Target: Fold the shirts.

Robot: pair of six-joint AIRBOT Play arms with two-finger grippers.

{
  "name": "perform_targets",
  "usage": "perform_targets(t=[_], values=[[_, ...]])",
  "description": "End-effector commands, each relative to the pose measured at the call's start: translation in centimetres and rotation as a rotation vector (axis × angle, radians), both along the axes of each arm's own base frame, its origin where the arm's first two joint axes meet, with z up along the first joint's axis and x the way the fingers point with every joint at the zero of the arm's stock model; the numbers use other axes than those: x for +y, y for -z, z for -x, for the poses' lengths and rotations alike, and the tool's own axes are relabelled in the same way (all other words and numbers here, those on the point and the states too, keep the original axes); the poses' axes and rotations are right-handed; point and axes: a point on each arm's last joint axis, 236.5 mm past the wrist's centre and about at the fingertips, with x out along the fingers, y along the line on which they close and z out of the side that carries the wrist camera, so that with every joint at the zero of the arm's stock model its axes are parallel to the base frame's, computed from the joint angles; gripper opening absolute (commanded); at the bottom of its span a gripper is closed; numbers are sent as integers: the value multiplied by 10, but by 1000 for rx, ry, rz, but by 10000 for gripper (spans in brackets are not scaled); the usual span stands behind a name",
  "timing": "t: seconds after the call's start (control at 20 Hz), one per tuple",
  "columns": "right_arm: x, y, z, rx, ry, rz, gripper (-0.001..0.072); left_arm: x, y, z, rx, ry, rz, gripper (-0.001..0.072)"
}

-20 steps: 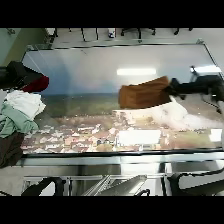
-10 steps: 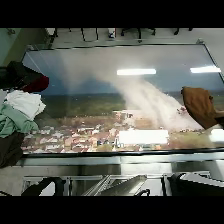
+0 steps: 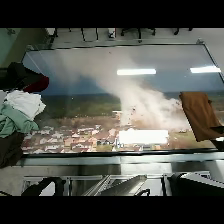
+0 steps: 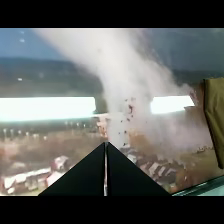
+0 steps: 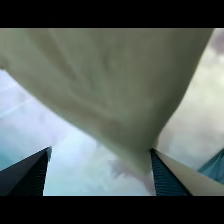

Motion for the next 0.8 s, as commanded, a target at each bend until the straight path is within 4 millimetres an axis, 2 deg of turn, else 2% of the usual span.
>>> perform_targets(t=[0.0, 0.05, 0.1, 0.15, 0.2, 0.25, 0.3, 0.35, 0.45, 0.5, 0.6, 0.7, 0.75], values=[[19, -33, 7, 9, -4, -83, 704, 0, 0, 0, 2, 1, -1, 21], [15, -52, 5, -2, 9, -43, 594, 0, 0, 1, 2, 2, -1, 21], [9, -73, 3, -20, 17, 18, 308, 0, 1, 1, 2, 2, -2, 21], [-1, -97, 0, -47, 34, 105, 162, 0, 1, 1, 2, 2, -2, 21], [-7, -119, -9, -97, 61, 174, 166, 0, 0, 1, 2, 3, -2, 20], [1, -147, -28, -201, 48, 226, 160, 0, 0, 1, 1, 4, -3, 21], [20, -167, -44, -275, -10, 267, 153, -1, 1, 1, -6, 14, -11, 21], [46, -182, -59, -320, -95, 321, 13, -1, 1, 2, -2, 18, -11, 21], [110, -207, -90, -419, -267, 399, 20, -10, 3, 6, 7, 46, -10, 20], [150, -219, -102, -480, -366, 423, 19, -23, 5, 10, 8, 76, -7, 21], [228, -233, -115, -586, -555, 437, 19, -57, 17, 25, -8, 136, 7, 20], [304, -226, -119, -637, -732, 437, 19, -93, 45, 49, 11, 213, 14, 20], [331, -216, -118, -634, -803, 449, 19, -104, 63, 60, 29, 245, -6, 21]])
